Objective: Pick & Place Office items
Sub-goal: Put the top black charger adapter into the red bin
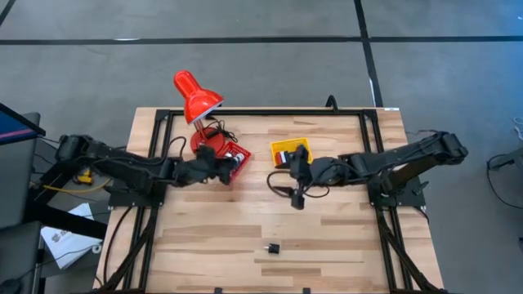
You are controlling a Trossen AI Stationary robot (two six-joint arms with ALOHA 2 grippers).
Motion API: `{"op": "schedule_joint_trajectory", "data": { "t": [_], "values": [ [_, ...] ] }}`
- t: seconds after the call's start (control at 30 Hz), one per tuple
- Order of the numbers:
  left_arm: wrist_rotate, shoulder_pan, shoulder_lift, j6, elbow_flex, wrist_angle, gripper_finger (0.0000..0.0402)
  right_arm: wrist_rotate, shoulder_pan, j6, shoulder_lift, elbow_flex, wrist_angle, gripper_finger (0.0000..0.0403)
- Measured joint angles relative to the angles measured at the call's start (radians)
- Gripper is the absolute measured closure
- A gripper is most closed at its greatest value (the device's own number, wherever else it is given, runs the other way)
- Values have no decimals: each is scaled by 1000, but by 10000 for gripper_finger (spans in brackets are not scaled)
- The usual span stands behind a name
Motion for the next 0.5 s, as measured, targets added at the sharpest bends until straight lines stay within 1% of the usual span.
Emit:
{"op": "schedule_joint_trajectory", "data": {
  "t": [0.13,0.27,0.4,0.5],
  "values": [
    [2,98,0,19,0,-56,252,3,-14,30,5,-8,27,101],
    [36,176,9,24,0,-95,250,2,-14,30,41,-8,27,101],
    [104,213,48,25,2,-102,251,2,-11,30,83,-8,42,101],
    [152,209,93,23,2,-104,252,1,-11,30,115,-8,54,101]
  ]
}}
